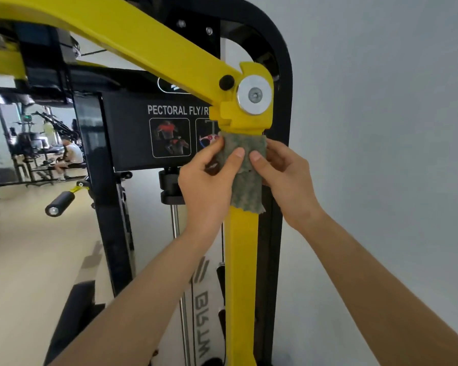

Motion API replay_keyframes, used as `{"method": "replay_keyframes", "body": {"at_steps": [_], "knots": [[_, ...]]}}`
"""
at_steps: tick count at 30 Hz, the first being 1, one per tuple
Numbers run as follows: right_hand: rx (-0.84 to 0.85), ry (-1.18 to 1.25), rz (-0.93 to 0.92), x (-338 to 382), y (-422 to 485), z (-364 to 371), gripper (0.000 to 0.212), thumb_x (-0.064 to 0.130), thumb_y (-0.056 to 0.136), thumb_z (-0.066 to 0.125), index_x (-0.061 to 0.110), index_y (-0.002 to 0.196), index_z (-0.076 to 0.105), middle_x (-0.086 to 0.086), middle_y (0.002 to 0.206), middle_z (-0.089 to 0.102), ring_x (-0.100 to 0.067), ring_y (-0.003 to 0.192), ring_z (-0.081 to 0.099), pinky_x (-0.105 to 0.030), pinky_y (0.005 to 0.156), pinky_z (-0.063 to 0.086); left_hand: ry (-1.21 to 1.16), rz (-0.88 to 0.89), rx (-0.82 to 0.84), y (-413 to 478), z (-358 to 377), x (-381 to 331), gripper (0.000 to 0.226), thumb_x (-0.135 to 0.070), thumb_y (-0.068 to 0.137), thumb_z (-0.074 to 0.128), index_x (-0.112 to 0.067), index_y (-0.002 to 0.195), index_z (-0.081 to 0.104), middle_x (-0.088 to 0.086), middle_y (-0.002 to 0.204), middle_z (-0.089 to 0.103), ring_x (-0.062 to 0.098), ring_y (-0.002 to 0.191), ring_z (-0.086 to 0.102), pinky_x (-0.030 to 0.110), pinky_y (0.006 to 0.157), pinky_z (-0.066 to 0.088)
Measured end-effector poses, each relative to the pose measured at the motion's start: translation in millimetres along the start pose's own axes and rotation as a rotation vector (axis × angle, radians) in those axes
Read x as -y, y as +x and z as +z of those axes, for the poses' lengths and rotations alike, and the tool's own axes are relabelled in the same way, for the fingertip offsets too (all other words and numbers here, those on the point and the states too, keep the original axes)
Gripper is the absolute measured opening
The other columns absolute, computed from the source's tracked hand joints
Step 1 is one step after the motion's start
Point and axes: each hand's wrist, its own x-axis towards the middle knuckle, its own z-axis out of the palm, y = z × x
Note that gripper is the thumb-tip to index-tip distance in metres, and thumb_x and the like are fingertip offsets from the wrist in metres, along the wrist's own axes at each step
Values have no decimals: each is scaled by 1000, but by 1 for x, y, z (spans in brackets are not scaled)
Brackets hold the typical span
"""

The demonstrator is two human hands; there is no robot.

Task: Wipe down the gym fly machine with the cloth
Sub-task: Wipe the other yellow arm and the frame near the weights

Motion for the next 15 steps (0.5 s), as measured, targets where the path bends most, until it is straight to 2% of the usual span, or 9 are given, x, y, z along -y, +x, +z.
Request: {"method": "replay_keyframes", "body": {"at_steps": [4,9,12,15], "knots": [[44,-41,12,-22,-20,-7,38,15,96,66,10,133,61,-4,123,69,-18,114,66,-45,96,57,56,-13,-12,-25,-8,16,37,-21,88,78,-13,123,72,-5,109,76,7,101,71,26,83,60],[57,-24,50,-47,-44,-10,41,15,94,69,9,134,60,-4,124,68,-18,114,66,-45,97,57,89,-43,-3,-58,-17,36,32,-22,88,78,-24,119,71,-11,107,75,6,102,70,18,78,57],[56,-24,58,-63,-58,-12,42,15,93,70,8,133,60,-4,123,69,-18,113,66,-43,95,58,114,-84,-8,-73,-24,49,32,-24,87,79,-24,119,72,-12,106,76,9,103,70,20,78,58],[61,-22,89,-79,-75,-14,43,14,92,72,9,133,60,-3,122,69,-16,112,67,-38,93,59,143,-115,6,-91,-32,62,34,-35,84,79,-30,118,73,-13,108,75,10,104,71,23,80,59]]}}
